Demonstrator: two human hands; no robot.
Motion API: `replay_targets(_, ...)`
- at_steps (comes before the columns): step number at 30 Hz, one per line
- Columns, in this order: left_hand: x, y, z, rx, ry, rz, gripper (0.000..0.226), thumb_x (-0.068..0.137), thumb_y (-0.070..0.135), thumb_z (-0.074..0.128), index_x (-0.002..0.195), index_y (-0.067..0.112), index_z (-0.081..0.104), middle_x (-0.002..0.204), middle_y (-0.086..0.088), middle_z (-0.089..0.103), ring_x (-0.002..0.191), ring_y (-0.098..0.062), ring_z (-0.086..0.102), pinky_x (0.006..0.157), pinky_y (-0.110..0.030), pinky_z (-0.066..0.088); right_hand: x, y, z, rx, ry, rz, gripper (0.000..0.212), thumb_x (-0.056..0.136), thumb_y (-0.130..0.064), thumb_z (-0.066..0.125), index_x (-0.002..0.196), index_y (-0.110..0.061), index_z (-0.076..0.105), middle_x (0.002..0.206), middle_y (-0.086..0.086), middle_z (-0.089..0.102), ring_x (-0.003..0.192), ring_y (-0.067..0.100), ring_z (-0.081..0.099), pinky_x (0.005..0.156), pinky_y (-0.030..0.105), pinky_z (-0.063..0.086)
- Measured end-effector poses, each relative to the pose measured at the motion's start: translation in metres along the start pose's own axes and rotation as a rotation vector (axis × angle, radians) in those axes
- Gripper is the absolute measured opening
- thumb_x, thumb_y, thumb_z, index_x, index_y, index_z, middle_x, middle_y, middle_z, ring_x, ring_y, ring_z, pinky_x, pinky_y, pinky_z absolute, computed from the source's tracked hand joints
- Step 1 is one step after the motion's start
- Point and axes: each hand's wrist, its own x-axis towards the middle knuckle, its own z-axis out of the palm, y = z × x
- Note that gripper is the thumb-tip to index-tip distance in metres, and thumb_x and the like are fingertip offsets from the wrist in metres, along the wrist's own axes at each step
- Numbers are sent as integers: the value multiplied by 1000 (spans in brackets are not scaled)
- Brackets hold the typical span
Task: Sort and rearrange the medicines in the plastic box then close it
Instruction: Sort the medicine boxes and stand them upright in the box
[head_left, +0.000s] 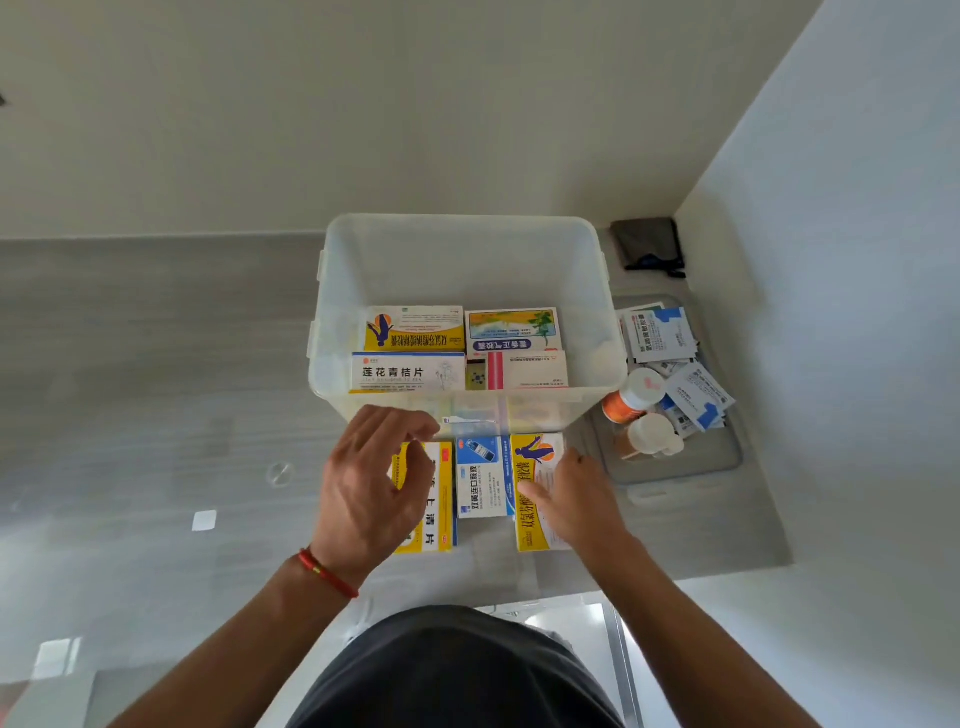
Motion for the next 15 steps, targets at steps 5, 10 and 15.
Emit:
replay_targets(5,6,4,-15,14,59,3,9,90,9,57,89,7,66,92,0,69,91,-4,58,80,-7,49,-17,-7,-40,-177,-54,-130,45,99,-54,57,124,-16,51,119,-1,64,109,17,66,92,33,56)
replay_targets(10,50,6,-22,74,134,-5,16,83,4,55,91,11,68,93,11,63,83,-6,56,75,-13,47,-43,-50,-141,191,-280,-581,38,90,-66,56,99,-32,71,92,-19,74,84,0,70,72,21,59)
replay_targets(15,89,-16,-7,293,-25,-91,18,81,-1,58,88,8,71,89,-5,72,92,-27,62,75,-41,54,35,-100,-190,77,109,-659,14,98,-32,64,103,-25,75,92,-20,72,80,-7,67,70,10,47)
